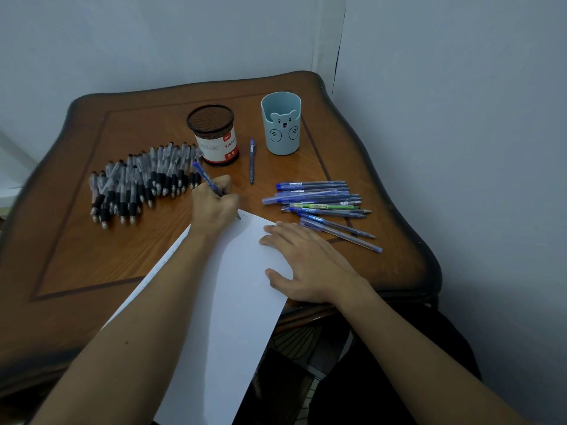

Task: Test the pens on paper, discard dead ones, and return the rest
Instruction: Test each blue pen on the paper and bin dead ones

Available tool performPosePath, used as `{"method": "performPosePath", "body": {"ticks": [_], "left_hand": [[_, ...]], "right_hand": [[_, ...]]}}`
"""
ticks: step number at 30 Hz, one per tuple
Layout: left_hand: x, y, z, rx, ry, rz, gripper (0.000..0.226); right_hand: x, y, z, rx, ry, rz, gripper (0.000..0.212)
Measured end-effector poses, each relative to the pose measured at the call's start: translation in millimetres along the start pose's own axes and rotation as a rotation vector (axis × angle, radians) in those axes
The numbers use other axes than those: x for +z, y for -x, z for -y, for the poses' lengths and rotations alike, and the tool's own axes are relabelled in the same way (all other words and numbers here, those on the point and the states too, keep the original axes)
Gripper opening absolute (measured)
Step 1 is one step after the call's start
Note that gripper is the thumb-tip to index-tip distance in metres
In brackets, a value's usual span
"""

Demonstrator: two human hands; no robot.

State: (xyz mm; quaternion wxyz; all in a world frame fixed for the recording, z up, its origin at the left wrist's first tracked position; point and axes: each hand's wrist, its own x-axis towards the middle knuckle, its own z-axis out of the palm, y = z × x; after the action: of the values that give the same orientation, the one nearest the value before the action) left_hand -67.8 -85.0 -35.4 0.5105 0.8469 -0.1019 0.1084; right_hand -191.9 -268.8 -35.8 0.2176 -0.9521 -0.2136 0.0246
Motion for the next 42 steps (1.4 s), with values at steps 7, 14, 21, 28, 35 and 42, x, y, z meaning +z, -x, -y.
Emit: {"method": "performPosePath", "body": {"ticks": [7,14,21,28,35,42], "left_hand": [[-1.2,0.2,0.1,0.019,0.013,0.022,0.039],[-0.4,-0.7,0.0,0.023,0.011,0.013,0.042],[0.9,0.4,-0.5,0.037,-0.002,0.032,0.041],[0.6,1.7,-0.9,0.076,0.002,0.067,0.038],[0.9,2.1,-2.1,0.035,0.016,0.066,0.037],[-0.6,0.6,-2.4,-0.039,0.052,0.034,0.037]], "right_hand": [[0.1,0.3,0.6,0.003,-0.006,-0.007,0.059],[0.8,0.1,0.0,0.001,-0.008,-0.014,0.059],[0.1,0.2,0.6,0.006,-0.003,-0.011,0.059],[-0.2,0.1,0.8,0.005,-0.001,-0.018,0.058],[-0.9,0.8,0.8,-0.002,-0.001,-0.037,0.057],[-1.9,1.1,1.8,-0.005,0.004,-0.041,0.058]]}}
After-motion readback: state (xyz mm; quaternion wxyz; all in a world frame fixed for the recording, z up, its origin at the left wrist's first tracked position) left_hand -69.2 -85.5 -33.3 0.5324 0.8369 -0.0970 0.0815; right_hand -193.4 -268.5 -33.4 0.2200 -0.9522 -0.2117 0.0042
